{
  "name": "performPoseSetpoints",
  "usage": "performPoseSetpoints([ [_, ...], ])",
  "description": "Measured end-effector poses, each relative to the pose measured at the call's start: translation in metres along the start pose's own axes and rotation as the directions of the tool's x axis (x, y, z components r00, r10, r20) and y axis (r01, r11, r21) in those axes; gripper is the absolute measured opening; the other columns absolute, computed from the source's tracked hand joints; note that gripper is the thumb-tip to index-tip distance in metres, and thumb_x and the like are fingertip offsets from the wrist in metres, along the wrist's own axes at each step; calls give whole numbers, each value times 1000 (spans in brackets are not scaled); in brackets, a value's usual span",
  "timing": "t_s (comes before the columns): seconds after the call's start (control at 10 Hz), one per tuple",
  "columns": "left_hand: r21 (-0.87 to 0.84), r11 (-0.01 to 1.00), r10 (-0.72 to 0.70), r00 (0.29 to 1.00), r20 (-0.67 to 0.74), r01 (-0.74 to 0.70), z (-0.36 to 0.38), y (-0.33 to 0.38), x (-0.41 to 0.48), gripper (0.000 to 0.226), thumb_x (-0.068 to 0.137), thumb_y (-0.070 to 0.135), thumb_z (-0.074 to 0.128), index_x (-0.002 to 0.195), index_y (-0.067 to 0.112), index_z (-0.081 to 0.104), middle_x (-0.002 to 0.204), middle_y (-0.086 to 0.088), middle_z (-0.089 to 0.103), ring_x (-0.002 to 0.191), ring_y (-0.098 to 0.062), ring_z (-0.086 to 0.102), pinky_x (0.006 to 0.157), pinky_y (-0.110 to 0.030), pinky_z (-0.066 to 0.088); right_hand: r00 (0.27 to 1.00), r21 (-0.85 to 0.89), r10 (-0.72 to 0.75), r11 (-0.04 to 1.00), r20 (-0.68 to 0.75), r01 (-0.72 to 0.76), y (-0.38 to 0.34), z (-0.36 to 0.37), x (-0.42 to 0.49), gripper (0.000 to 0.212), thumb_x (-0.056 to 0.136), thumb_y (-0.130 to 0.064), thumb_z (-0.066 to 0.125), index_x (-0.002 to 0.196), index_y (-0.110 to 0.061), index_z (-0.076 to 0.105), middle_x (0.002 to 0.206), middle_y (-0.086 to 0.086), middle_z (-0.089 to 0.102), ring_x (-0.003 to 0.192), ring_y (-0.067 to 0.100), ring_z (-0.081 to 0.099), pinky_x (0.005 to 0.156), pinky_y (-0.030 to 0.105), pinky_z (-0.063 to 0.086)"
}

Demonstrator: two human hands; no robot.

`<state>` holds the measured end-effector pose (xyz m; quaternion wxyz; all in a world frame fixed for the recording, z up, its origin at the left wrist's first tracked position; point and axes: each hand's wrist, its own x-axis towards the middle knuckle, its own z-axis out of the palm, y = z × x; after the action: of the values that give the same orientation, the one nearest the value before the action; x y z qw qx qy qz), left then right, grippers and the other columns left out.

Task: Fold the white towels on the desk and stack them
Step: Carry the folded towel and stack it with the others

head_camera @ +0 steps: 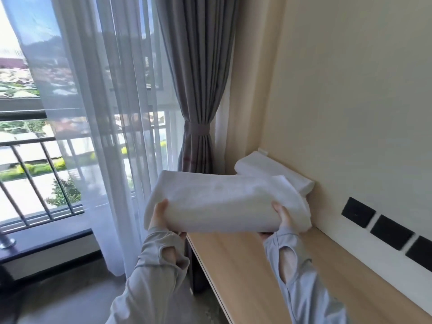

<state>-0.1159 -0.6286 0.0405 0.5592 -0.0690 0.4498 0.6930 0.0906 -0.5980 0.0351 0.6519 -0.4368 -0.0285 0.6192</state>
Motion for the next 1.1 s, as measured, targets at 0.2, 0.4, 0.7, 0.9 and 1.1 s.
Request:
performPoseSetpoints([
  [0.2,35,999,18,1000,-4,-18,64,25,90,65,79,31,69,132,11,38,110,-8,49,98,-26,50,84,-41,45,1000,40,20,999,5,-20,11,63,85,23,78,-22,70,91,-24,52,98,5,57,87,24,57,82,46,51],
  [0.4,93,996,-1,1000,21,-1,127,30,161,67,78,33,69,134,12,38,111,-7,50,99,-26,50,84,-42,46,1000,97,13,995,-20,-11,2,102,149,23,78,-22,70,95,-24,54,100,5,59,89,23,59,78,43,51],
  [0.7,215,968,-161,975,155,126,236,-15,235,60,77,30,70,129,19,42,127,-9,50,112,-33,52,96,-51,45,978,259,-129,951,-161,168,-34,108,216,19,77,-25,72,90,-19,60,97,5,66,83,21,65,56,33,58],
  [0.9,422,875,-343,918,198,236,319,-45,303,59,76,32,70,126,21,41,114,-9,48,102,-33,50,88,-48,48,916,353,-240,867,-323,352,-49,127,261,35,82,-23,67,115,-14,56,105,7,64,91,25,63,71,37,57],
  [1.1,553,768,-519,821,240,323,383,-73,360,53,71,31,74,113,22,44,100,-6,55,87,-28,55,62,-40,48,838,310,-308,826,-451,470,-54,162,290,24,96,-23,44,116,-11,45,89,7,54,69,14,50,43,21,51],
])
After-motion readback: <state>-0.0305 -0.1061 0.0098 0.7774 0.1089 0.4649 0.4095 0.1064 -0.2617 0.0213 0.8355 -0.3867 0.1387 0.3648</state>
